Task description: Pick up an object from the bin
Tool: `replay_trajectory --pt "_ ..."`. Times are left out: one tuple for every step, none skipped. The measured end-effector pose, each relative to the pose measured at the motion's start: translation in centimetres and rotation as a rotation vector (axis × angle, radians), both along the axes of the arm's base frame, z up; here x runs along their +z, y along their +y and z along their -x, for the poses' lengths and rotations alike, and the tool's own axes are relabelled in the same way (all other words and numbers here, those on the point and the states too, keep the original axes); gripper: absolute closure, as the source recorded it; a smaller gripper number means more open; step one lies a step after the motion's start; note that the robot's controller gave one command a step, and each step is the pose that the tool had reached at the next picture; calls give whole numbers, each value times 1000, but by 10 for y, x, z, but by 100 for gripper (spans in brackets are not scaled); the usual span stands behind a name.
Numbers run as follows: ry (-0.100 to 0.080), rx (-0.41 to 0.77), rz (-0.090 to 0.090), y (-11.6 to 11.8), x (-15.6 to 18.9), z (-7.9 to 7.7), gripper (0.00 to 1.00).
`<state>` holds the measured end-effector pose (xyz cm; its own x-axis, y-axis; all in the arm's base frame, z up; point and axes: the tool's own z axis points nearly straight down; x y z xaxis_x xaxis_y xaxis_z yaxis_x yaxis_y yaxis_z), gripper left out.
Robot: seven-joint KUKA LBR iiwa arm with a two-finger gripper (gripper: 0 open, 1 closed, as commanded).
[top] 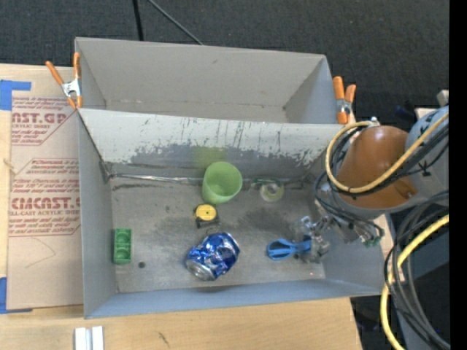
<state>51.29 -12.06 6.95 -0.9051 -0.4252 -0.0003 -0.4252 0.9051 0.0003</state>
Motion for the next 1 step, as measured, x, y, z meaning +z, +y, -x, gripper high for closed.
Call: replay_trajectory --pt "-9 -17 2 -6 138 1 100"
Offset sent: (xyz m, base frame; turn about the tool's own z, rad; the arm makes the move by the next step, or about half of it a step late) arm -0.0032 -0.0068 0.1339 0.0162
